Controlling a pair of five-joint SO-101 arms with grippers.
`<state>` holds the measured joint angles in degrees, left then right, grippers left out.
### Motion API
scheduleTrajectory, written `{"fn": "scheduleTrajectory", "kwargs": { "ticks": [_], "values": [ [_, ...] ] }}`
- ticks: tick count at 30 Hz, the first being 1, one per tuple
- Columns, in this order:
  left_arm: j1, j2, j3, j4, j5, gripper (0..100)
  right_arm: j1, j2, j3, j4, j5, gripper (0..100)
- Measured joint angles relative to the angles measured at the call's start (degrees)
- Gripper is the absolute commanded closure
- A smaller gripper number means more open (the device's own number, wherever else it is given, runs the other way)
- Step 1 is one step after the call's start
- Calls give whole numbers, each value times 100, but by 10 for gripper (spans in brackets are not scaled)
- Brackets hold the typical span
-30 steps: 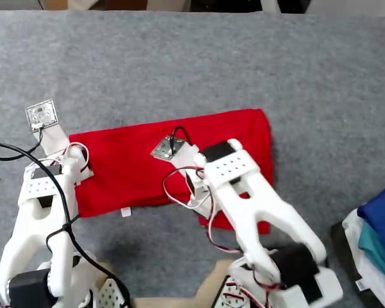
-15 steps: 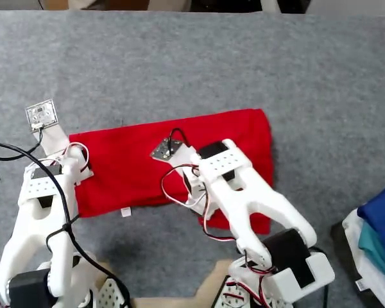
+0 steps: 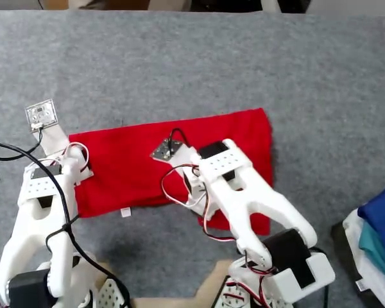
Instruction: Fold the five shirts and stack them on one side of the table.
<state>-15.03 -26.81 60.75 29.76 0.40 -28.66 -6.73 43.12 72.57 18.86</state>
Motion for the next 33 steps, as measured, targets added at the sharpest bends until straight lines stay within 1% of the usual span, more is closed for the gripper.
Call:
{"fn": "scheduleTrajectory", "kwargs": {
  "ticks": [8, 15, 17, 20, 22, 23, 27, 29, 30, 32, 33],
  "values": [
    [0, 0, 0, 0, 0, 980, 0, 0, 0, 352, 0, 994],
    [0, 0, 0, 0, 0, 980, 0, 0, 0, 352, 0, 985],
    [0, 0, 0, 0, 0, 980, 0, 0, -35, 431, 0, 938],
    [0, 0, 0, 0, 0, 980, 0, 0, -264, 686, 0, 809],
    [0, 0, 0, 0, 0, 980, 0, -114, -431, 914, 0, 740],
    [0, 0, 0, 0, 0, 980, 0, -237, -510, 1029, 0, 726],
    [0, 0, 0, 0, 0, 980, 0, -853, -879, 1547, 0, 726],
    [0, 0, 0, 0, 0, 980, 35, -1099, -1169, 1697, 9, 771],
    [0, 0, 0, 0, 0, 980, 132, -1160, -1345, 1723, 18, 825],
    [0, 0, 0, 0, 35, 980, 466, -1178, -1741, 1679, 18, 973],
    [0, 0, 0, 0, 97, 980, 677, -1125, -1943, 1574, 18, 998]
  ]
}}
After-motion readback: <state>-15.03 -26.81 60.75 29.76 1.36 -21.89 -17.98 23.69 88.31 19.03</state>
